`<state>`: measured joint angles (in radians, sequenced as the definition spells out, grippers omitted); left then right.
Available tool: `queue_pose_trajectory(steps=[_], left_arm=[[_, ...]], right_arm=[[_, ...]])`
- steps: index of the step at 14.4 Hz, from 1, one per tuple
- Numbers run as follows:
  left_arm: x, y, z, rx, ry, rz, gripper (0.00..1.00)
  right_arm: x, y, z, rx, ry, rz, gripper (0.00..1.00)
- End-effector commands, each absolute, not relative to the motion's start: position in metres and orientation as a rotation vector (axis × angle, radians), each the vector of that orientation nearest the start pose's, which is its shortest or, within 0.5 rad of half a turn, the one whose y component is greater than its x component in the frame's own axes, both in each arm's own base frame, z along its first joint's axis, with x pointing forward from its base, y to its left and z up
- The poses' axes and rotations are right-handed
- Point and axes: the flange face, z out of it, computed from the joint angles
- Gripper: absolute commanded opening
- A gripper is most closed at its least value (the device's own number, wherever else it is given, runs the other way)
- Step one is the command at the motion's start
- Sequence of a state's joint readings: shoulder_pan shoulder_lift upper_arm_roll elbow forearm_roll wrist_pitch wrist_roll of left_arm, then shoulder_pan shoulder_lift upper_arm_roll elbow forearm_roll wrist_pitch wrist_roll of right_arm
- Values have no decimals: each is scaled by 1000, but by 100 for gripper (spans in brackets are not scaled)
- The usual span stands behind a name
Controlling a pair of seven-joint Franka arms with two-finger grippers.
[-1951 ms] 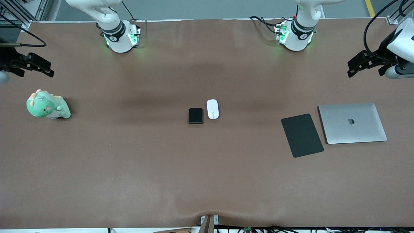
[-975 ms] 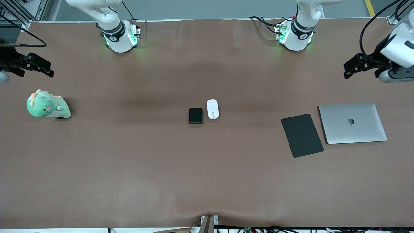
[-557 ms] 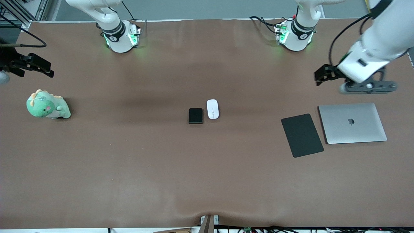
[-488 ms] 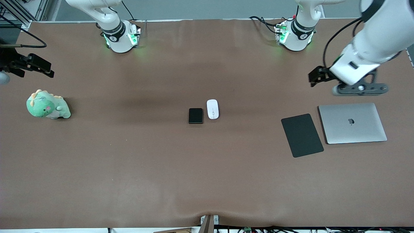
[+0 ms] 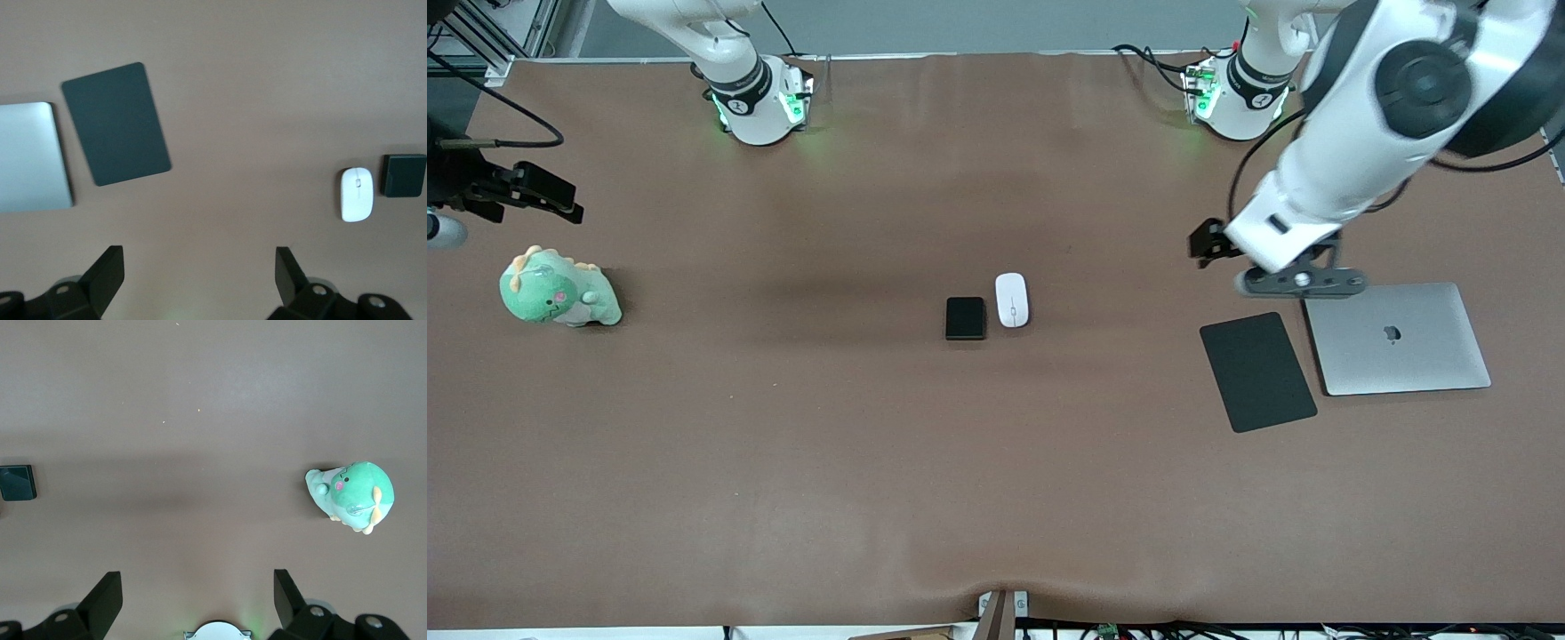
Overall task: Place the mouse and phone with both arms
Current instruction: 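Reach the left gripper over the white mouse and lower onto it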
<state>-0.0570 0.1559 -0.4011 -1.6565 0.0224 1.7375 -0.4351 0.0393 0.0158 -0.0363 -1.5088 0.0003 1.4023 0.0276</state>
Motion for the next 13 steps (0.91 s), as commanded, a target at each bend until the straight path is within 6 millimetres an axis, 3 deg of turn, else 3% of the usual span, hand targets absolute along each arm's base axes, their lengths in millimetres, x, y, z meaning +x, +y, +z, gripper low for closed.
queue_pose_trajectory(steps=[1,6,9,11,13], left_arm=[[539,-287,479,-3147,-6,83,100],[517,-376,409,-3122,-136,19,100],[487,-437,347,-3097,-248,-4,100],[456,-479,303,-3094,-238,-4,100],[449,-496,271,-3108,-341,-43,100]], right_arm=[[555,0,616,-3114,23,232,100],[556,0,613,-3114,23,242,100],[559,1,608,-3114,19,254,100],[563,5,600,-3113,10,275,100],[566,11,593,-3112,-7,295,100]])
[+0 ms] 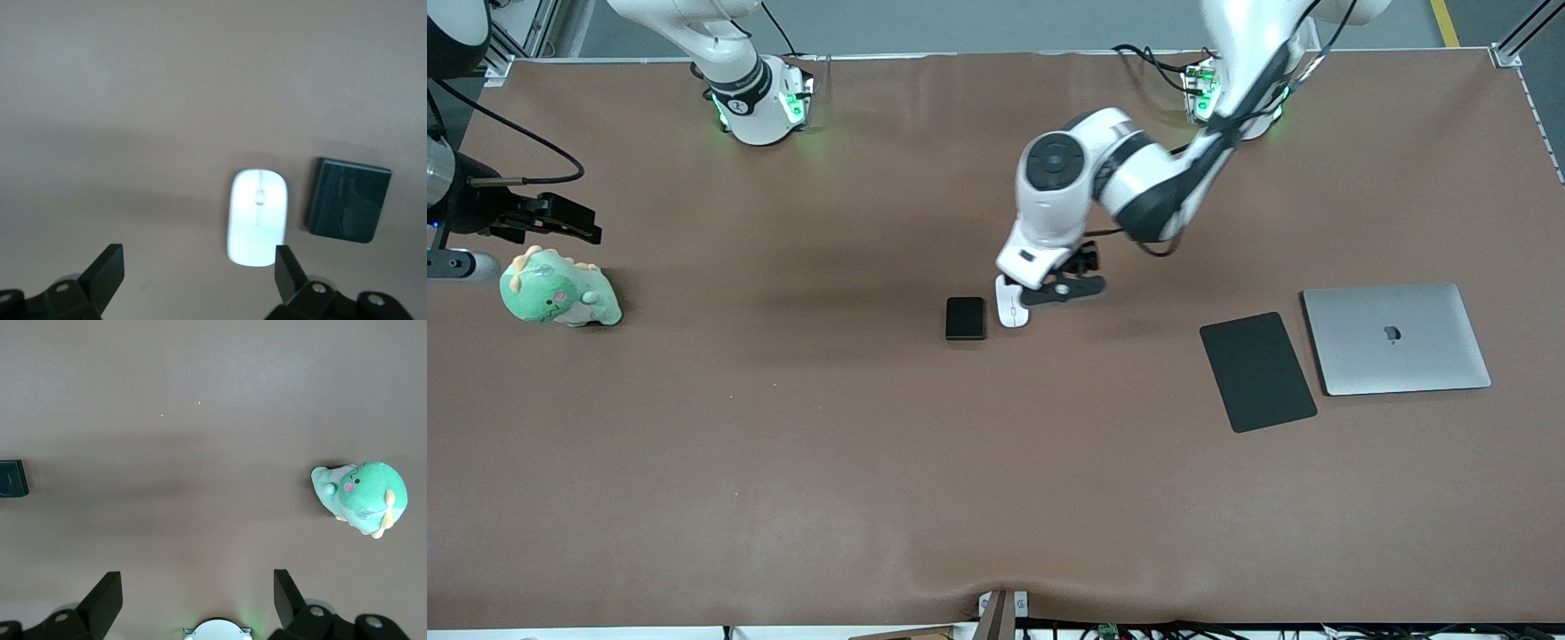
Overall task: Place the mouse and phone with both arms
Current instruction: 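Reach the left gripper over the white mouse and lower onto it, then grasp the white mouse with the left gripper while the right gripper reaches forward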
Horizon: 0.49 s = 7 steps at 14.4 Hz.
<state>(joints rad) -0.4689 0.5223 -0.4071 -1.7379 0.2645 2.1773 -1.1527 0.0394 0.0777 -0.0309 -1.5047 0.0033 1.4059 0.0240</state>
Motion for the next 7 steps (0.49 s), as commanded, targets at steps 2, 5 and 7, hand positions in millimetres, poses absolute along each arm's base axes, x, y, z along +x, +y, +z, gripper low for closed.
queue_pose_trajectory(steps=[2,5,7], left_arm=[[435,-511,241,-3120,-346,-35,100],[427,-519,215,-3150,-367,-10,100],[428,-519,202,-3164,-341,-31,100]], right_arm=[[570,22,584,-3111,-31,316,100],[577,42,568,-3101,-81,343,100],[582,53,559,-3046,-93,348,100]])
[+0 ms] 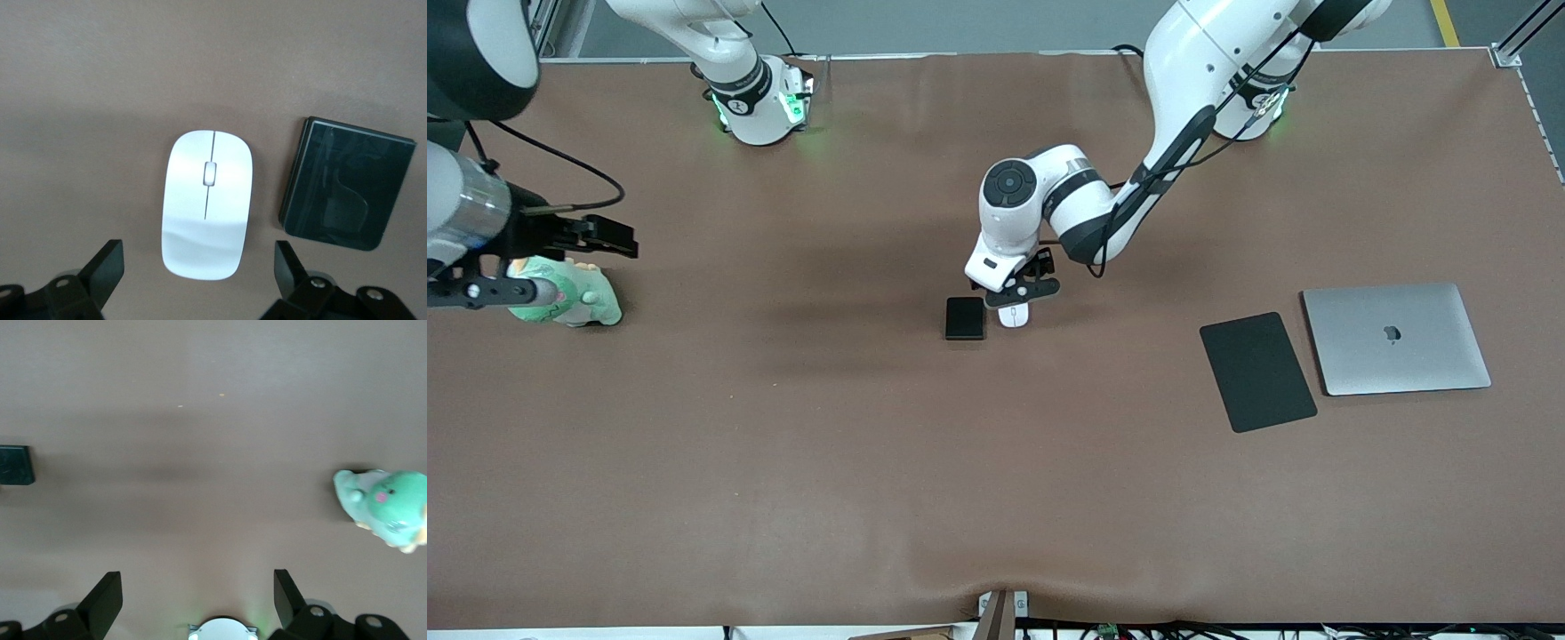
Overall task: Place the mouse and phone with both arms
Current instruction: 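Grasp the white mouse with the left gripper while the right gripper reaches forward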
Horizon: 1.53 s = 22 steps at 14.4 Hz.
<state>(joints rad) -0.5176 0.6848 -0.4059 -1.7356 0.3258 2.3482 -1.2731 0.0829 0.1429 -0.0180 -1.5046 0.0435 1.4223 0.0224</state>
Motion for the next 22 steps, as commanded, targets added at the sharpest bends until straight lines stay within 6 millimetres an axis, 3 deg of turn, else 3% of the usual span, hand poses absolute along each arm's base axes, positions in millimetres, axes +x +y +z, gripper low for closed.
queue_pose_trajectory(steps=[1,4,9,12,14,17,18,22], left_arm=[[428,-519,197,-3167,-339,-29,100],[427,-518,190,-3164,-338,-16,100],[428,-514,179,-3153,-331,4,97],[431,-512,179,-3154,-328,1,82],[434,-510,179,-3153,-330,0,66],[441,-504,183,-3145,-328,-7,22],[449,-496,185,-3144,-321,-13,19],[497,-443,234,-3072,-244,-40,18]], right_arm=[[586,59,552,-3026,-96,354,100],[591,88,539,-3021,-144,352,100],[595,105,521,-3017,-181,380,100],[596,128,508,-3019,-227,397,100],[595,146,503,-3034,-174,384,100],[598,174,488,-3039,-146,362,100],[599,183,481,-3026,-154,365,100],[600,207,457,-2993,-132,334,100]])
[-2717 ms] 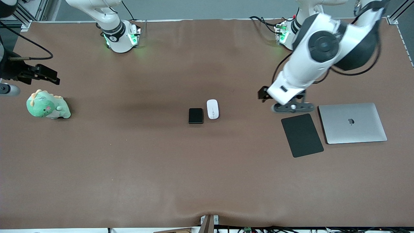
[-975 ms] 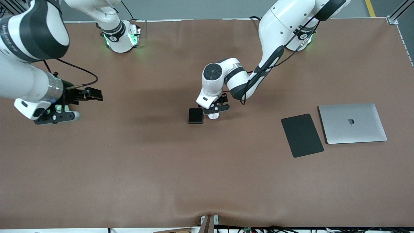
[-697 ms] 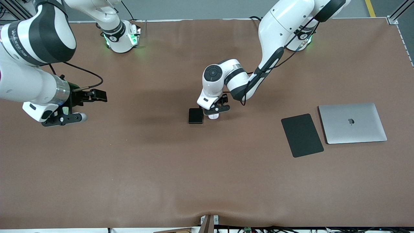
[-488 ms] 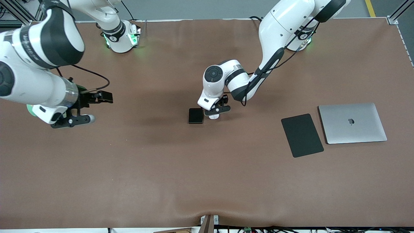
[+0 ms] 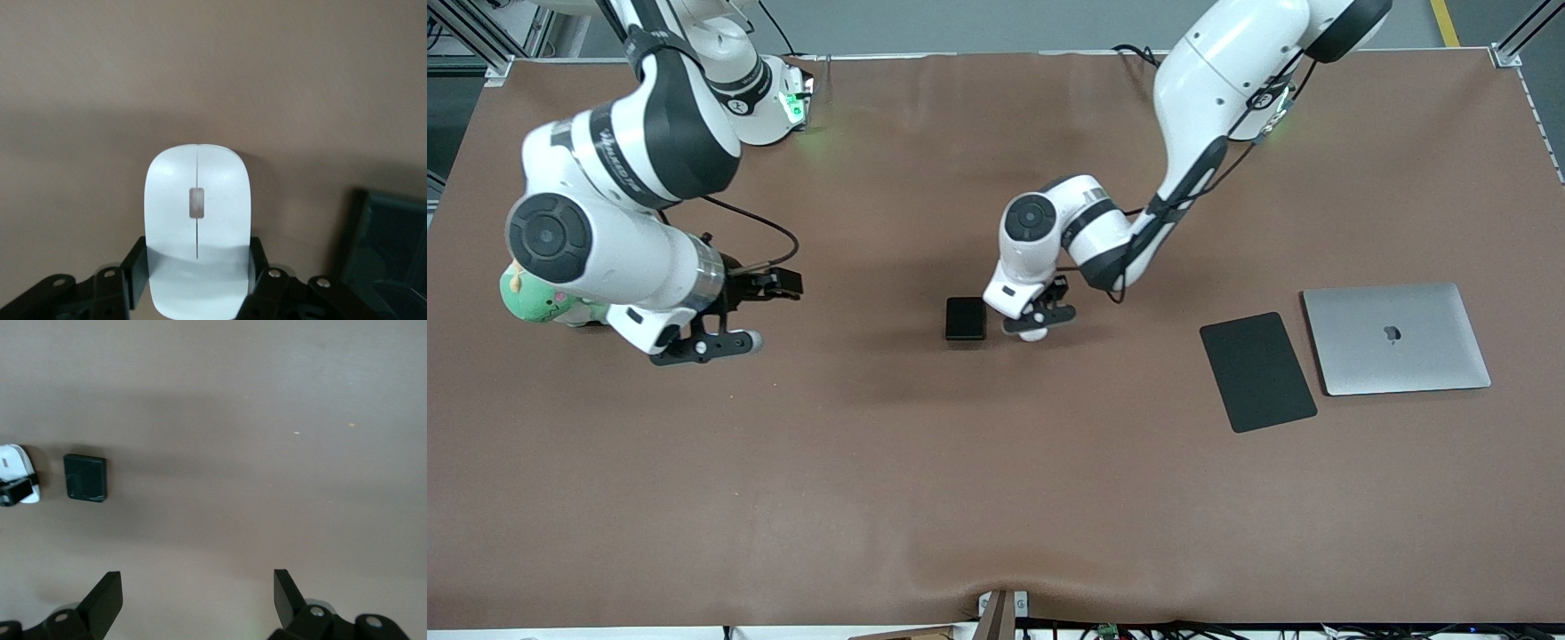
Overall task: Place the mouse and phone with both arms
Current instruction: 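Carry the mouse to the mouse pad while the right gripper reaches the phone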
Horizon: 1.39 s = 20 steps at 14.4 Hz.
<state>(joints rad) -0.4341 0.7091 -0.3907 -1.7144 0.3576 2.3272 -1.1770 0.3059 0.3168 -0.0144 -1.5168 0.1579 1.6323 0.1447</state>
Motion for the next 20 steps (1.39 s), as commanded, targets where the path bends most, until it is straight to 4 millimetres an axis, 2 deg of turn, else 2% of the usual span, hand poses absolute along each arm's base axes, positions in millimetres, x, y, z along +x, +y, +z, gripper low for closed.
queue_pose_trajectory(steps=[1,3,5,8,9,12,14,17,20], left_arm=[[511,-428,244,-3074,-238,-56,18],[534,-399,260,-3077,-218,-83,19],[556,-368,280,-3083,-170,-118,19],[575,-307,302,-3058,-69,-135,19],[577,-287,303,-3045,-23,-125,19],[577,-227,295,-3009,23,-71,19],[585,-180,284,-3015,46,-54,19],[599,-113,256,-3064,142,-95,21],[605,-79,229,-3099,155,-101,22]], right_arm=[[597,218,450,-2997,-130,324,100],[592,238,437,-3000,-171,340,100],[589,259,425,-3011,-140,336,100],[582,293,402,-3023,-155,348,100],[580,303,395,-3025,-166,345,100],[571,333,375,-3040,-126,337,100],[566,352,357,-3050,-97,334,100],[557,380,329,-3059,-67,311,100],[548,402,302,-3070,-46,306,100]])
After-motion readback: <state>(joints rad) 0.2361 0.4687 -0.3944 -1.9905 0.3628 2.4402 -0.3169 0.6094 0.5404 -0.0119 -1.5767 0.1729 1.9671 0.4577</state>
